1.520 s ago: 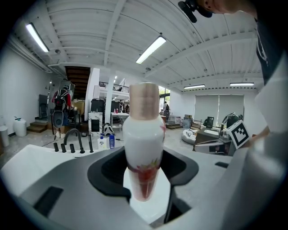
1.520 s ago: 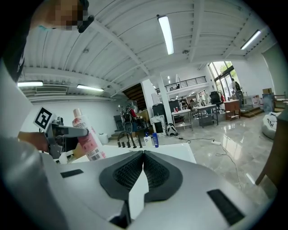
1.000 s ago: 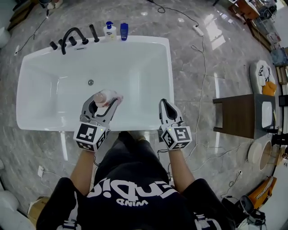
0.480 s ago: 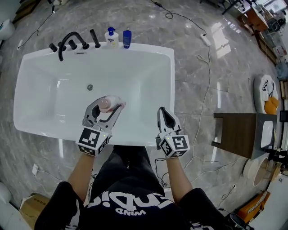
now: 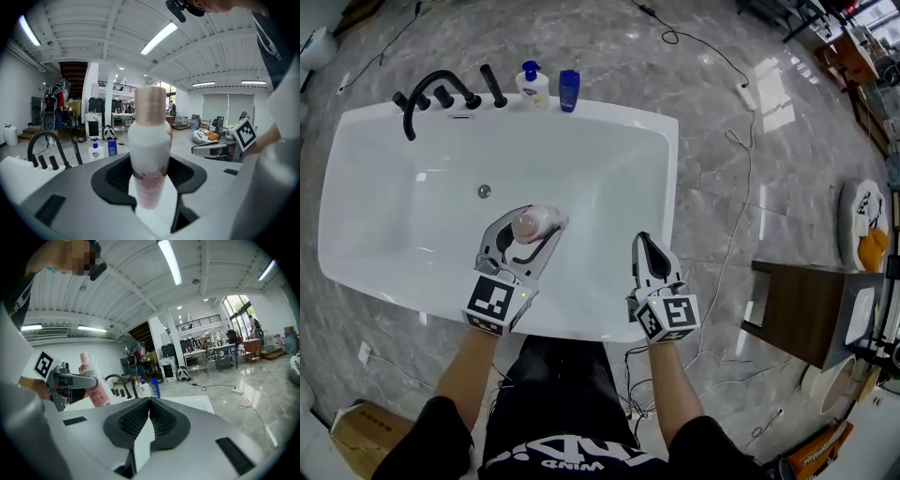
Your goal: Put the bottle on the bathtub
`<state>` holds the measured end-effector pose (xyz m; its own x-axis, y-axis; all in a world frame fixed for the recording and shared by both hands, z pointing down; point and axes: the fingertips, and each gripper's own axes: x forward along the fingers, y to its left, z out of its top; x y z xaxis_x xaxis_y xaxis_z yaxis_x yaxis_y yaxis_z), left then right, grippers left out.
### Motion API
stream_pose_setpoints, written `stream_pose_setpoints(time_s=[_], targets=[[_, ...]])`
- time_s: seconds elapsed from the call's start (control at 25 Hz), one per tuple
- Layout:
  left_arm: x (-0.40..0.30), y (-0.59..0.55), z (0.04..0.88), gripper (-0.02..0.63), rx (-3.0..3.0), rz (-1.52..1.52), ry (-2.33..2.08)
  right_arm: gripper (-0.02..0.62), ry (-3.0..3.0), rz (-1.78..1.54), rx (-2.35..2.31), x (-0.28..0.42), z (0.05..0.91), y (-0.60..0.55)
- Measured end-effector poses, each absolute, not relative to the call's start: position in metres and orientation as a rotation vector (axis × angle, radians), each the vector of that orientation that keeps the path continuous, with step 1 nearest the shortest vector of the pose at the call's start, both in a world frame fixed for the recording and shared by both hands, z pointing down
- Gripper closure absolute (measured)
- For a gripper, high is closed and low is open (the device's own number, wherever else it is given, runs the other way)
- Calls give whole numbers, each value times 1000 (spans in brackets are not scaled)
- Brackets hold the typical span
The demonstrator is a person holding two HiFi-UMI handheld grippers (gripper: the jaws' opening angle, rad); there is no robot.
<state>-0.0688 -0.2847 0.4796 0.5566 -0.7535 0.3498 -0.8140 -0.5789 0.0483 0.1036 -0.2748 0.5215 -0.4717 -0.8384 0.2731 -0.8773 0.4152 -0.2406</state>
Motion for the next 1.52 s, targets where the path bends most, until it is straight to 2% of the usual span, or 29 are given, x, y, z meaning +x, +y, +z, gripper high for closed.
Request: stream_pose_setpoints(time_s=[0.64, 1.08, 1.52], targets=[[-43, -384, 550, 385, 2586, 424, -1350, 571, -2530, 493, 1528, 112, 578, -346], [-1, -485, 581, 383, 2655, 424, -1292, 571, -2522, 450, 1562, 122, 597, -410], [22, -583, 643, 385, 2564, 524, -1330, 571, -2507, 431, 1582, 129, 615, -482]])
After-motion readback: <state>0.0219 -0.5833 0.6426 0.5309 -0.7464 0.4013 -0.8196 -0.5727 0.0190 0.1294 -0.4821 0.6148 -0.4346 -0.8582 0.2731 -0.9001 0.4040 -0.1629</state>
